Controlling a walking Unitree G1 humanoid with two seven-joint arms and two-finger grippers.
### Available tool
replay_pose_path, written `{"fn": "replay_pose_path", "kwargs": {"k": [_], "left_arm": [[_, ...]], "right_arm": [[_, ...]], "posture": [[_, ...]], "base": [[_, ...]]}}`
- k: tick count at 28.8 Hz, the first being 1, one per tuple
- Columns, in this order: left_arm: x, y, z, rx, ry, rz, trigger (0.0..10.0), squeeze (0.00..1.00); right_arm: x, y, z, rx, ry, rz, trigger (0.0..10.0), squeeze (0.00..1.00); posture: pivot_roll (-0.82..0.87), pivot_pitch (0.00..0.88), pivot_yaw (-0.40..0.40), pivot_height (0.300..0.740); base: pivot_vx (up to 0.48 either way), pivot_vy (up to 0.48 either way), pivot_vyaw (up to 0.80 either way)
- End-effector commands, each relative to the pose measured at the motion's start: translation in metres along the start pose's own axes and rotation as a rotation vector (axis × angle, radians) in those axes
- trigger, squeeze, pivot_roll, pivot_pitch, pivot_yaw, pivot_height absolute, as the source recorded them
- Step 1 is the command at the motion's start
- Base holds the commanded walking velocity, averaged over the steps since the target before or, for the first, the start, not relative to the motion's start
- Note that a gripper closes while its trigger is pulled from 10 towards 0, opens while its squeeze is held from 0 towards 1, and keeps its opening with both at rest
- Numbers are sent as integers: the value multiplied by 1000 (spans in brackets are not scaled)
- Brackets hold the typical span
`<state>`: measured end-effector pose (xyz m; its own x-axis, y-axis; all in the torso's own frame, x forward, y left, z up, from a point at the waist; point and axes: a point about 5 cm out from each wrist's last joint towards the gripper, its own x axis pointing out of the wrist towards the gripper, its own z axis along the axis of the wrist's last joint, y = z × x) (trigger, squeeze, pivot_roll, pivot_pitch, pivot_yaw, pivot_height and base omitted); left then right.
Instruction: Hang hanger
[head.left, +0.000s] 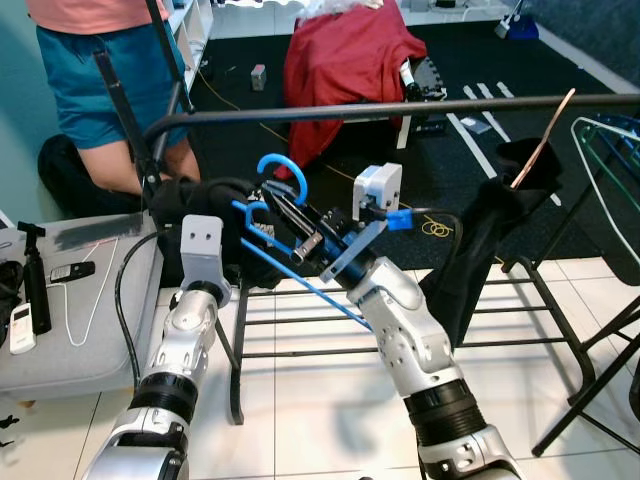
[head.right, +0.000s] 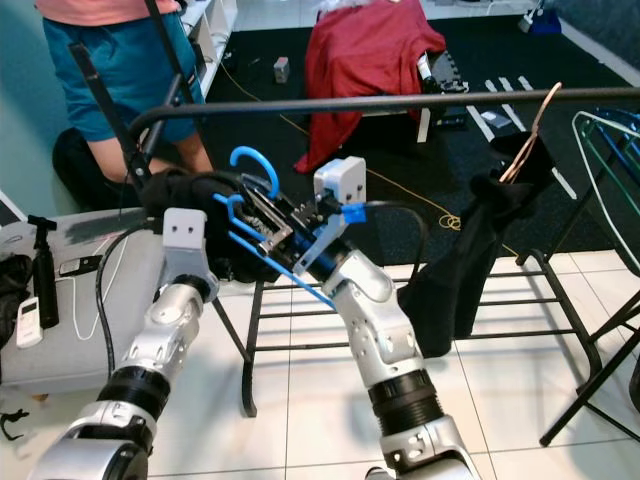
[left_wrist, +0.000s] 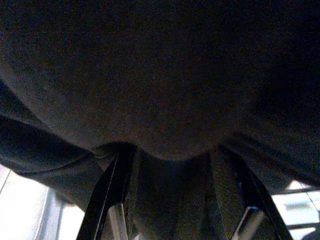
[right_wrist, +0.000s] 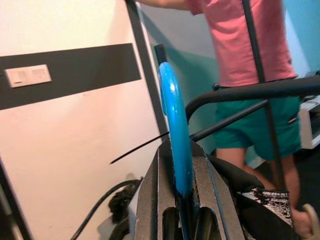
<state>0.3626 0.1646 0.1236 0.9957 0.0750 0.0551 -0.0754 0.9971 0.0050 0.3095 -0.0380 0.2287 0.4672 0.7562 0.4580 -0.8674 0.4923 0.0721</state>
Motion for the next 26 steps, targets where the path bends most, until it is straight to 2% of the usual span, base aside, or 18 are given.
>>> {"fn": "replay_pose_path", "kwargs": {"k": [1,4,5,8,10,12,13,15,16,18,19,20,21,22,23,24,26], "left_arm": [[0,11,-8,9,43,77,10000,0],[0,14,-12,36,65,104,10000,0],[0,19,-14,86,83,122,10000,0],[0,25,-15,124,88,127,10000,0],[-1,33,-12,182,66,93,10000,0],[-4,32,-7,187,1,16,10000,0],[-5,31,-6,186,-16,-1,10000,0],[-15,31,-2,163,-94,-38,10000,0],[-15,31,-2,163,-94,-38,10000,0],[-18,34,0,155,-121,-27,10000,0],[-21,39,3,140,-149,-2,10000,0],[-21,39,3,140,-149,-2,10000,0],[-22,45,8,118,-185,27,10000,0],[-22,45,8,118,-185,27,10000,0],[-23,48,16,88,-232,29,10000,0],[-23,48,16,88,-232,29,10000,0],[-25,45,31,7,-320,-23,10000,0]], "right_arm": [[1,16,3,40,-5,107,10000,0],[-3,18,3,61,11,127,10000,0],[-7,19,3,71,22,139,10000,0],[-11,19,5,73,29,148,10000,0],[-20,12,10,49,31,130,10000,0],[-27,4,15,15,29,96,10000,0],[-29,2,16,9,30,90,10000,0],[-35,-7,17,-63,19,30,10000,0],[-35,-7,17,-63,19,30,10000,0],[-39,-9,16,-98,39,20,10000,0],[-45,-10,10,-158,91,25,10000,0],[-45,-10,10,-158,91,25,10000,0],[-52,-11,4,-214,136,12,10000,0],[-52,-11,4,-214,136,12,10000,0],[-59,-12,-1,-245,158,-19,10000,0],[-59,-12,-1,-245,158,-19,10000,0],[-69,-17,-5,-252,141,-106,10000,0]], "posture": [[-101,138,31,740],[-102,137,33,740],[-101,139,34,740],[-99,138,35,740],[-95,141,38,740],[-90,138,40,740],[-90,138,40,740],[-86,128,37,740],[-86,128,37,740],[-86,128,37,740],[-86,125,36,740],[-86,125,36,740],[-86,125,36,740],[-86,125,36,740],[-84,123,35,740],[-84,123,35,740],[-82,122,34,740]], "base": [[0,0,0],[0,0,0],[0,0,0],[0,0,0],[0,0,0],[0,0,0],[0,0,0],[0,0,0],[0,0,0],[0,0,0],[0,0,0],[0,0,0],[0,0,0],[0,0,0],[0,0,0],[0,0,0],[0,0,0]]}}
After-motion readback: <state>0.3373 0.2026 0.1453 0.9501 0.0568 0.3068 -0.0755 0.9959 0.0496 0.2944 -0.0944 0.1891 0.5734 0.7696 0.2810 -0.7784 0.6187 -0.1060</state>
